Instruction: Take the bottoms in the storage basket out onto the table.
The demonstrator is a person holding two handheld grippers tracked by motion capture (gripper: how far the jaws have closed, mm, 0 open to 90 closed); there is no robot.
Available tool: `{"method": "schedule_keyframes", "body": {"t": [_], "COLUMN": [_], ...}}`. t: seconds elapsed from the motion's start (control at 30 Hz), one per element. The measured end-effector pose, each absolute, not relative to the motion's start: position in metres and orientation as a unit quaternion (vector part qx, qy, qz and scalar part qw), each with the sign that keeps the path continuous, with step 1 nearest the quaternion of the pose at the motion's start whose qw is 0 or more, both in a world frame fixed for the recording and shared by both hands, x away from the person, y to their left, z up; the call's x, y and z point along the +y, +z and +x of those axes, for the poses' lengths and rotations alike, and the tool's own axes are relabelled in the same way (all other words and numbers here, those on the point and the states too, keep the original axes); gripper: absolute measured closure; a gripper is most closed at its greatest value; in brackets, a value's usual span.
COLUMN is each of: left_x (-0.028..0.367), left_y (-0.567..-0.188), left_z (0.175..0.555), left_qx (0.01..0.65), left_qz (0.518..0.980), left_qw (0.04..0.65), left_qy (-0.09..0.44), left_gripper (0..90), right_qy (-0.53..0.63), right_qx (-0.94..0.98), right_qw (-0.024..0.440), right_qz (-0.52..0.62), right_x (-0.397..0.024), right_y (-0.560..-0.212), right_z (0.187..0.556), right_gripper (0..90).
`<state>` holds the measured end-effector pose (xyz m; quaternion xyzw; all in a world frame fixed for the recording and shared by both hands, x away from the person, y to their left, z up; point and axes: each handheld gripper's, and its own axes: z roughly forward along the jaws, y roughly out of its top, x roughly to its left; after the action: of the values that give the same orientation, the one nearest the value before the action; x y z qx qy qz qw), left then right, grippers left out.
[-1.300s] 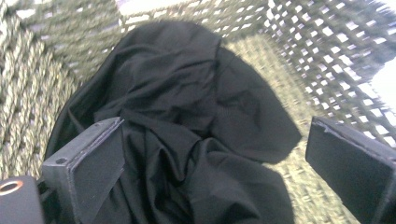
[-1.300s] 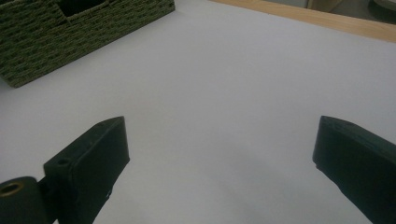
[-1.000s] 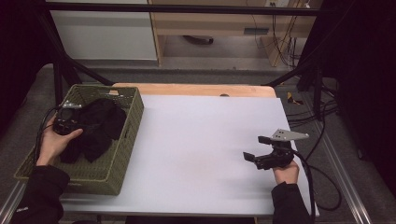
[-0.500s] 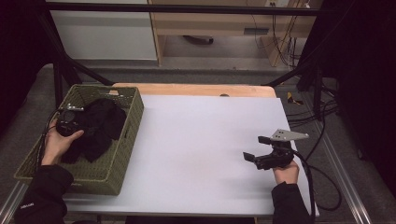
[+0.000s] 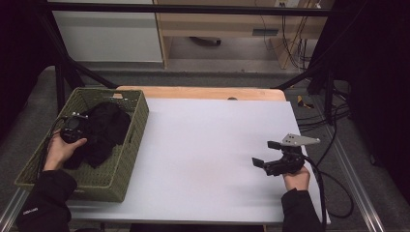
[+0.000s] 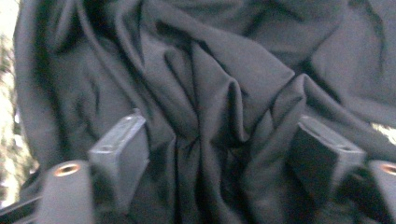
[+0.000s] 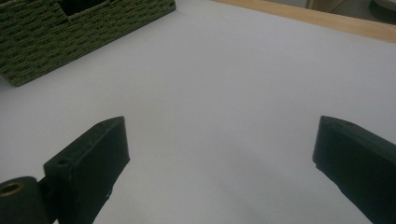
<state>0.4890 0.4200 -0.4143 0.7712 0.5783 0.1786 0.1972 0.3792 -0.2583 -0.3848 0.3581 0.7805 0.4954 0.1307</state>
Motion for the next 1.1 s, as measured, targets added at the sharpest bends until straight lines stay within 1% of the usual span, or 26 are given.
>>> {"method": "schedule_keyframes", "body": {"t": [0.03, 0.13, 0.17, 0.2, 0.23, 0.27, 0.33, 0.43, 0.5, 0.6, 0.67, 0.7, 0.73, 0.77, 0.8, 0.83, 0.87, 0.9, 0.93, 0.97, 1.0, 1.03, 1.1], "left_x": [0.42, 0.421, 0.42, 0.42, 0.419, 0.419, 0.417, 0.416, 0.414, 0.408, 0.401, 0.395, 0.395, 0.392, 0.392, 0.392, 0.393, 0.395, 0.395, 0.396, 0.396, 0.397, 0.399], "left_y": [-0.415, -0.415, -0.415, -0.415, -0.415, -0.415, -0.414, -0.413, -0.412, -0.41, -0.409, -0.408, -0.408, -0.406, -0.406, -0.405, -0.403, -0.399, -0.399, -0.397, -0.395, -0.394, -0.391], "left_z": [0.488, 0.486, 0.485, 0.485, 0.485, 0.484, 0.483, 0.481, 0.479, 0.476, 0.473, 0.471, 0.471, 0.47, 0.47, 0.47, 0.471, 0.471, 0.471, 0.472, 0.473, 0.474, 0.477], "left_qx": [0.578, 0.58, 0.579, 0.579, 0.578, 0.578, 0.577, 0.573, 0.57, 0.563, 0.547, 0.53, 0.53, 0.52, 0.52, 0.517, 0.521, 0.517, 0.517, 0.515, 0.516, 0.521, 0.543], "left_qz": [0.771, 0.767, 0.768, 0.769, 0.771, 0.772, 0.774, 0.78, 0.784, 0.791, 0.802, 0.812, 0.812, 0.816, 0.816, 0.815, 0.809, 0.802, 0.802, 0.798, 0.792, 0.786, 0.77], "left_qw": [0.201, 0.209, 0.209, 0.207, 0.206, 0.204, 0.205, 0.203, 0.204, 0.216, 0.222, 0.228, 0.228, 0.232, 0.232, 0.238, 0.247, 0.267, 0.267, 0.276, 0.28, 0.283, 0.281], "left_qy": [0.177, 0.177, 0.178, 0.175, 0.17, 0.168, 0.157, 0.149, 0.14, 0.107, 0.091, 0.088, 0.088, 0.101, 0.101, 0.107, 0.114, 0.136, 0.136, 0.15, 0.164, 0.175, 0.185], "left_gripper": [31.3, 45.2, 47.2, 52.2, 61.3, 61.3, 70.4, 79.4, 82.3, 83.4, 83.6, 83.3, 82.8, 80.7, 78.0, 78.0, 69.5, 55.7, 49.2, 49.2, 36.6, 27.6, 20.8], "right_qy": [0.496, 0.496, 0.496, 0.496, 0.497, 0.497, 0.497, 0.498, 0.499, 0.498, 0.497, 0.497, 0.497, 0.497, 0.497, 0.497, 0.496, 0.496, 0.496, 0.495, 0.494, 0.494, 0.494], "right_qx": [0.781, 0.78, 0.781, 0.781, 0.78, 0.78, 0.781, 0.78, 0.779, 0.78, 0.78, 0.78, 0.78, 0.78, 0.78, 0.781, 0.781, 0.781, 0.781, 0.781, 0.782, 0.782, 0.782], "right_qw": [0.131, 0.132, 0.132, 0.132, 0.132, 0.132, 0.132, 0.132, 0.132, 0.132, 0.133, 0.134, 0.134, 0.132, 0.132, 0.132, 0.133, 0.133, 0.133, 0.132, 0.132, 0.132, 0.131], "right_qz": [0.358, 0.357, 0.357, 0.356, 0.356, 0.356, 0.356, 0.355, 0.356, 0.356, 0.356, 0.355, 0.355, 0.356, 0.356, 0.355, 0.355, 0.355, 0.355, 0.356, 0.357, 0.358, 0.357], "right_x": [-0.258, -0.259, -0.259, -0.259, -0.259, -0.259, -0.259, -0.259, -0.259, -0.259, -0.26, -0.259, -0.259, -0.259, -0.259, -0.259, -0.258, -0.259, -0.259, -0.259, -0.259, -0.259, -0.258], "right_y": [-0.385, -0.384, -0.384, -0.384, -0.384, -0.384, -0.384, -0.384, -0.384, -0.384, -0.384, -0.384, -0.384, -0.384, -0.384, -0.384, -0.384, -0.385, -0.385, -0.385, -0.385, -0.385, -0.385], "right_z": [0.379, 0.379, 0.379, 0.379, 0.379, 0.379, 0.379, 0.379, 0.378, 0.378, 0.379, 0.379, 0.379, 0.379, 0.379, 0.379, 0.379, 0.379, 0.379, 0.379, 0.379, 0.379, 0.38], "right_gripper": [4.1, 4.1, 4.1, 4.1, 4.1, 4.1, 4.1, 4.1, 4.1, 4.1, 4.1, 4.1, 4.1, 4.0, 4.0, 4.0, 4.1, 4.1, 4.1, 4.0, 4.0, 4.0, 4.1]}}
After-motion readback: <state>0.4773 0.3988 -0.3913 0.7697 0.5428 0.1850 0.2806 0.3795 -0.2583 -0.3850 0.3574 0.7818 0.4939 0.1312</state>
